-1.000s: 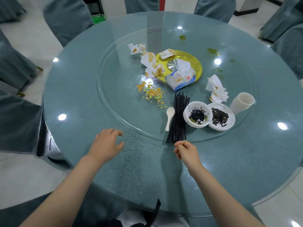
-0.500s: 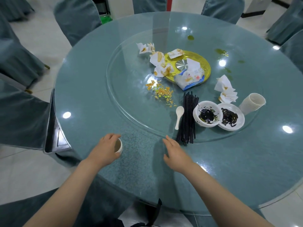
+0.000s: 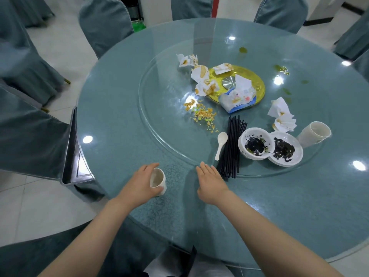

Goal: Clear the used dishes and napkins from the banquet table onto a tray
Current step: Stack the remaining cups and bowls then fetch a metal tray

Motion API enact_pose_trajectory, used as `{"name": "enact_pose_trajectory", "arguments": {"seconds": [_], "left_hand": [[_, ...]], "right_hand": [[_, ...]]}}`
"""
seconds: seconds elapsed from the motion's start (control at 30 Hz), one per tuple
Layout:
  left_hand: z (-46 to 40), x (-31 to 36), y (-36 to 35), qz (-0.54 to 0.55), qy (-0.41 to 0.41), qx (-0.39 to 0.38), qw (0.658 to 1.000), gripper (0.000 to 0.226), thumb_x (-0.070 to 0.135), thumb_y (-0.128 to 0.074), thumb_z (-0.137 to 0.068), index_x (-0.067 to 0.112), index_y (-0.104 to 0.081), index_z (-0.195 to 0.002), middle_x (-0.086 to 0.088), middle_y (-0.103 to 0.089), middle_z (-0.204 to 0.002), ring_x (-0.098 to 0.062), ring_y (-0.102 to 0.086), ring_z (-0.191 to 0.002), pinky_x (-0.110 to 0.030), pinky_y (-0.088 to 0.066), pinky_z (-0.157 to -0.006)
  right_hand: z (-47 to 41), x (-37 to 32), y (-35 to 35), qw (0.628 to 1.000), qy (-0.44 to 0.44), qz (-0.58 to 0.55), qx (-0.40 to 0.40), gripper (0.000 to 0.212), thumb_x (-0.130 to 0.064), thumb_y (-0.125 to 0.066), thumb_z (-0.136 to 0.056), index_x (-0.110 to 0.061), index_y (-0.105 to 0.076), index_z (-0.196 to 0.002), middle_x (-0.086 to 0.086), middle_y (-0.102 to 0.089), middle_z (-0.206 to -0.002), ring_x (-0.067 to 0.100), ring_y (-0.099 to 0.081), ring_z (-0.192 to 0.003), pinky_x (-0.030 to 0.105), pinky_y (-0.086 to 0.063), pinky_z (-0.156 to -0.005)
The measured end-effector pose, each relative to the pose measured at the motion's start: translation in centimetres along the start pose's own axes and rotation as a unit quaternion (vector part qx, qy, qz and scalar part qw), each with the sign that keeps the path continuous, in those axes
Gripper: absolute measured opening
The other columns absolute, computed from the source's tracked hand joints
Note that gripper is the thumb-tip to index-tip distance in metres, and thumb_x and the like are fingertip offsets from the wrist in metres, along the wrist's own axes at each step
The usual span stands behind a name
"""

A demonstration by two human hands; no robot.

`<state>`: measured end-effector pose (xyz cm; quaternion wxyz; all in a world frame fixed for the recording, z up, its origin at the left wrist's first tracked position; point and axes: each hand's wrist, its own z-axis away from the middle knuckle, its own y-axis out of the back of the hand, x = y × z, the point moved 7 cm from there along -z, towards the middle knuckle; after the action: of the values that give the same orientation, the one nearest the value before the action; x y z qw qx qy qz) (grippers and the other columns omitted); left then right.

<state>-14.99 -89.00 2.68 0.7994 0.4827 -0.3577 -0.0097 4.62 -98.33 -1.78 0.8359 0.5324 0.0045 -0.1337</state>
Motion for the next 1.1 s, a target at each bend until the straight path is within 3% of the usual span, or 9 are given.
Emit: {"name": "enact_pose_trajectory", "arguments": {"seconds": [0.13,0.23,0.4,0.53,0.7,0.9,1.1], "left_hand": [[0.1,1.1,0.2,0.018,-0.005,0.018,1.000,0.082,0.036,-0.075,-0.078,0.023,-0.031,-0.146,0.004,-0.035,-0.146,-0.015,-0.042,-0.130,-0.022,-0.033,-0.098],[0.2,2.0,0.0,0.027,-0.018,0.029,0.999,0.083,0.034,-0.077,-0.076,0.024,-0.031,-0.144,0.003,-0.032,-0.142,-0.017,-0.047,-0.123,-0.023,-0.036,-0.091],[-0.3,3.4,-0.3,0.063,-0.049,0.035,0.996,0.085,0.031,-0.077,-0.076,0.027,-0.028,-0.145,0.001,-0.038,-0.138,-0.014,-0.045,-0.124,-0.022,-0.035,-0.096],[-0.8,5.5,-0.8,0.080,-0.096,0.031,0.992,0.084,0.032,-0.077,-0.076,0.026,-0.030,-0.145,0.010,-0.045,-0.129,-0.004,-0.046,-0.117,-0.020,-0.037,-0.096],[-1.8,7.4,-2.5,0.112,-0.128,-0.011,0.985,0.089,0.054,-0.067,-0.067,0.034,-0.028,-0.144,0.010,-0.050,-0.136,-0.006,-0.051,-0.122,-0.036,-0.044,-0.104],[-2.6,9.9,-3.7,0.112,-0.176,-0.021,0.978,0.089,0.056,-0.065,-0.071,0.023,-0.030,-0.147,0.008,-0.040,-0.147,-0.002,-0.040,-0.133,-0.030,-0.037,-0.111],[-4.7,9.9,-5.9,0.021,-0.161,-0.065,0.984,0.078,0.035,-0.067,-0.087,0.017,-0.025,-0.150,0.001,-0.030,-0.154,-0.012,-0.029,-0.141,-0.028,-0.024,-0.116]], "right_hand": [[-1.0,-1.0,1.0,0.999,0.027,-0.045,-0.017,0.072,-0.015,-0.042,-0.090,-0.009,-0.009,-0.154,0.011,0.002,-0.162,0.023,0.001,-0.150,0.037,0.001,-0.122],[-1.1,-1.9,2.8,0.985,0.053,-0.163,0.026,0.060,-0.009,-0.041,-0.092,-0.008,-0.026,-0.150,0.011,-0.020,-0.159,0.025,-0.015,-0.148,0.032,-0.011,-0.120],[0.7,-2.3,4.2,0.916,0.001,-0.390,0.090,0.040,-0.023,-0.046,-0.099,-0.015,-0.046,-0.138,0.003,-0.053,-0.138,0.016,-0.049,-0.126,0.025,-0.035,-0.105],[1.8,-2.2,3.9,0.863,-0.012,-0.499,0.082,0.048,-0.039,-0.062,-0.091,-0.021,-0.048,-0.133,-0.004,-0.057,-0.130,0.011,-0.060,-0.108,0.032,-0.047,-0.099],[3.2,-0.8,4.2,0.855,-0.017,-0.508,0.102,0.053,-0.034,-0.076,-0.080,-0.025,-0.049,-0.125,-0.010,-0.062,-0.113,0.008,-0.062,-0.103,0.029,-0.051,-0.091],[4.7,2.2,5.1,0.853,-0.049,-0.495,0.160,0.046,-0.037,-0.079,-0.076,-0.034,-0.052,-0.113,-0.015,-0.063,-0.103,0.008,-0.063,-0.097,0.031,-0.052,-0.090],[6.3,6.9,7.4,0.845,-0.089,-0.467,0.245,0.041,-0.044,-0.076,-0.075,-0.034,-0.056,-0.109,-0.013,-0.066,-0.103,0.007,-0.063,-0.093,0.035,-0.052,-0.087]]}}
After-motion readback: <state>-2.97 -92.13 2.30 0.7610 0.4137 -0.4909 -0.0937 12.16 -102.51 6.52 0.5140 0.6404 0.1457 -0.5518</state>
